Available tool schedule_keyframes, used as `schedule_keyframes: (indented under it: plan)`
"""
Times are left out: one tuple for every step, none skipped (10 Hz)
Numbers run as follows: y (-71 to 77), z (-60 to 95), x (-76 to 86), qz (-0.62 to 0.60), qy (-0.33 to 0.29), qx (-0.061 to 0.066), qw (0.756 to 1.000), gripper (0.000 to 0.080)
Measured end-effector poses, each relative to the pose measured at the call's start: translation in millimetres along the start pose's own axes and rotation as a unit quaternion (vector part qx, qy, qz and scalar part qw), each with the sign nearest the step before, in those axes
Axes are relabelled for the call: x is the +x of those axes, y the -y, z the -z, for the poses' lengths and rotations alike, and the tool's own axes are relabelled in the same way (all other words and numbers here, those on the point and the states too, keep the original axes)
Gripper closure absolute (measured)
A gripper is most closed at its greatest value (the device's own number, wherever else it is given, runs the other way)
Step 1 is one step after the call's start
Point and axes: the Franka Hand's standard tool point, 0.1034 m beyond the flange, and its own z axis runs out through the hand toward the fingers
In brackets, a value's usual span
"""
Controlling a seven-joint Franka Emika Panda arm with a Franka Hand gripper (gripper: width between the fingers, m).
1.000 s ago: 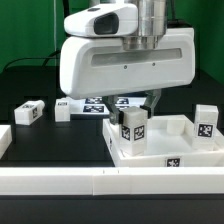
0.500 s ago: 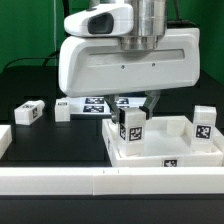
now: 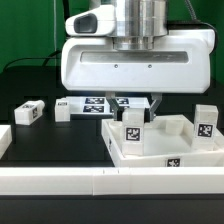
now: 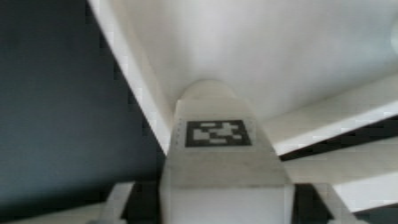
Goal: Assemble square table
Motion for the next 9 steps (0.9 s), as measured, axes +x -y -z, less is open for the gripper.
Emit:
schedule_keyframes:
  plan:
    - [0.7, -0.1, -0.7, -0.044, 0.0, 0.0, 0.999, 0.0512]
    - [1.3, -0.3, -1.2, -0.108, 0.001, 0.001, 0.994, 0.0512]
    - [2.1, -0.3, -1.8, -0.161, 0.002, 0.0, 0.987, 0.0512]
    - [3.1, -0.3, -2.0, -0.215, 0.002, -0.001, 0.977, 0.0512]
    - [3.2, -0.3, -1.9, -0.239, 0.001, -0.001, 0.971, 0.0512]
    - [3.2, -0.4, -1.9, -0.246, 0.002, 0.0, 0.969, 0.0474]
    - [3.2, -0.4, -1.9, -0.234, 0.002, 0.0, 0.972, 0.0474]
    - [3.2, -0.4, -1.9, -0.217, 0.002, 0.0, 0.976, 0.025]
    - [3.1, -0.1, -1.5, -0.195, 0.001, 0.0, 0.981, 0.025]
